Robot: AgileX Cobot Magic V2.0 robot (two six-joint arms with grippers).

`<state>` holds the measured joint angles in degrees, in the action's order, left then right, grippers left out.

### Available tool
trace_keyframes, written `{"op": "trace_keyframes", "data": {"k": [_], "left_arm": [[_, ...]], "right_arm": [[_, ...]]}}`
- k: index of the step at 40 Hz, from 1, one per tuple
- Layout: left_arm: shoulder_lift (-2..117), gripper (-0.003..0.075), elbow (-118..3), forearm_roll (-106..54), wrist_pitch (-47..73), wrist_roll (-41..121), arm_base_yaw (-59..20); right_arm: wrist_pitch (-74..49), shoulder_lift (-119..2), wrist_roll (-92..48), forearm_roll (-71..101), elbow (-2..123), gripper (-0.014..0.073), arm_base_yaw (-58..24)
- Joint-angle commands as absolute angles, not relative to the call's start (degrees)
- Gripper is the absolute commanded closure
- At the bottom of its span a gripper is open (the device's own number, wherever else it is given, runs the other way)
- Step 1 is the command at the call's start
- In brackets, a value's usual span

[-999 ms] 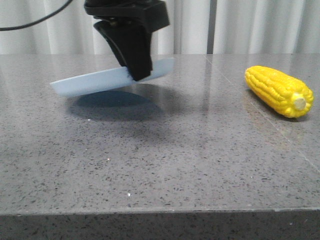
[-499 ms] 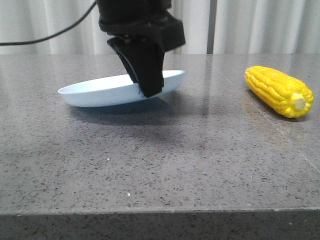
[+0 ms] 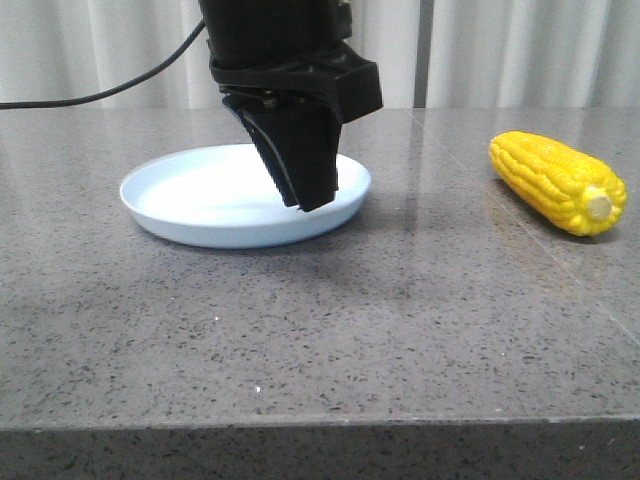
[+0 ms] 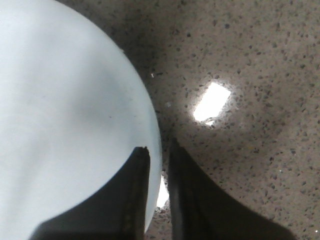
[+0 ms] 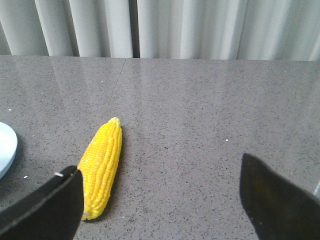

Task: Place corn on plate with both arms
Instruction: 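Drag the plate with the left gripper toward the table center, then lift the left gripper off the plate and withdraw it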

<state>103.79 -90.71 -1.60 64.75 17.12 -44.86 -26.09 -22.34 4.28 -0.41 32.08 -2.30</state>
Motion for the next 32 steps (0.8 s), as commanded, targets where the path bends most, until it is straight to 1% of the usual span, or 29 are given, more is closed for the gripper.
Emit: {"op": "trace_keyframes", "data": {"k": [1,4,15,17,19,23,32], "left_arm": [[101.4,0.0570,-92.4,-2.4,63.8,16.4,-45.1],[101.4,0.0561,-92.4,-2.4,63.8,16.4,-45.1],[101.4,0.0569,-92.7,-2.4,62.5,16.0,-45.1],[101.4,0.0591,-92.7,-2.4,62.4,16.0,-45.1],[101.3,0.0633,-92.7,-2.4,62.5,16.0,-45.0],[100.8,0.0743,-92.7,-2.2,63.1,16.0,-43.9],[97.4,0.0741,-91.2,-2.7,65.5,13.1,-37.5]], "right_arm": [[-21.8,-23.2,4.1,-0.6,34.1,-0.0059,-1.9],[-21.8,-23.2,4.1,-0.6,34.1,-0.0059,-1.9],[-21.8,-23.2,4.1,-0.6,34.1,-0.0059,-1.9],[-21.8,-23.2,4.1,-0.6,34.1,-0.0059,-1.9],[-21.8,-23.2,4.1,-0.6,34.1,-0.0059,-1.9],[-21.8,-23.2,4.1,-0.6,34.1,-0.0059,-1.9],[-21.8,-23.2,4.1,-0.6,34.1,-0.0059,-1.9]]}}
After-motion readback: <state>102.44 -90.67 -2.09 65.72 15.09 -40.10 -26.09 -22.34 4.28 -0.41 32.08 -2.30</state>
